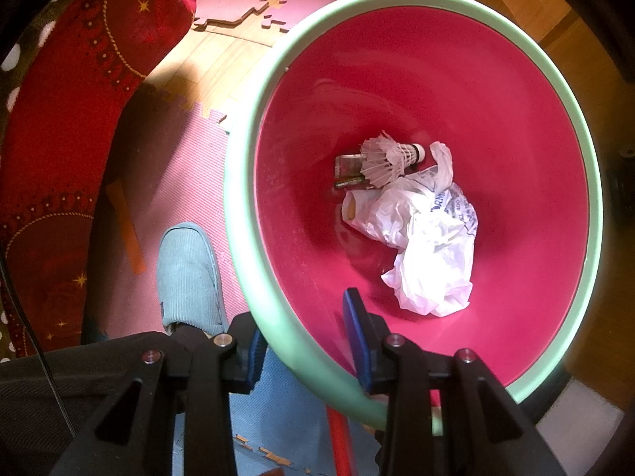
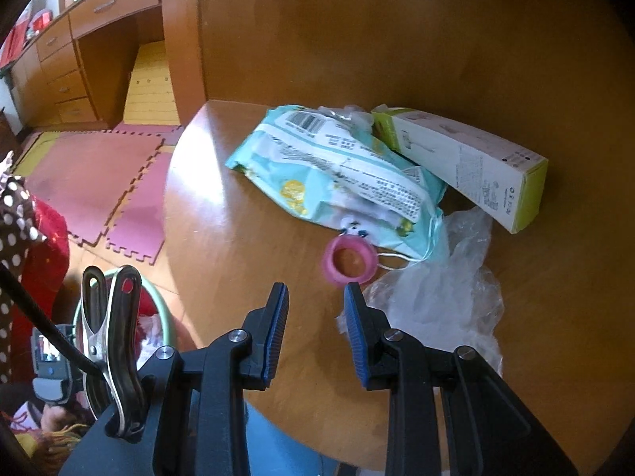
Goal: Collect trash
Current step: 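Move the open right tool from the bucket back to the table, then lower the open right tool around the pink tape roll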
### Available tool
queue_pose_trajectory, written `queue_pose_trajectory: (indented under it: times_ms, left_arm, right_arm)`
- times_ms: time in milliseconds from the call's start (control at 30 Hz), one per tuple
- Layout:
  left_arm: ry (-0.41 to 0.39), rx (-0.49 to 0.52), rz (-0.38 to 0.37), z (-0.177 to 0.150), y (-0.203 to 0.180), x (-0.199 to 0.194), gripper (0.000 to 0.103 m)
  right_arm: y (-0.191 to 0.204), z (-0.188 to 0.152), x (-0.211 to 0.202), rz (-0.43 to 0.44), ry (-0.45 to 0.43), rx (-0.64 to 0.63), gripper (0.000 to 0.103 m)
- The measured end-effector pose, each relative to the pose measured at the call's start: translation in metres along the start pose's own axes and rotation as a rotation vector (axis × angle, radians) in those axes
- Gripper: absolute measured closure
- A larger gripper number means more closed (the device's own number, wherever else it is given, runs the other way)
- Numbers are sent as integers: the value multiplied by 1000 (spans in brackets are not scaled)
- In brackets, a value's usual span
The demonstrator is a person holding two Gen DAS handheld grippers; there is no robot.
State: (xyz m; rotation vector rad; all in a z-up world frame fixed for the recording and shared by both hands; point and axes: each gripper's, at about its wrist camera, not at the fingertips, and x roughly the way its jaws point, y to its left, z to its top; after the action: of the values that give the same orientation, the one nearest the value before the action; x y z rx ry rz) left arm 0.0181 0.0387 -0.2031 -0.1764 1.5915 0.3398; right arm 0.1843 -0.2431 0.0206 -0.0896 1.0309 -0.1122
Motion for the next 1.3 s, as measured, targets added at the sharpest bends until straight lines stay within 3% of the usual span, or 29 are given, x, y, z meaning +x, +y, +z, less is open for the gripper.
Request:
queue_pose_trajectory:
  times_ms: [267, 1300]
  left_arm:
    - [0, 0, 1, 0, 0, 0, 67]
    - [0, -4, 5, 0, 2, 1, 67]
  right_arm:
    - [-12, 7, 20, -23, 37, -3, 68]
    - [-3, 25, 60, -12, 111, -43, 68]
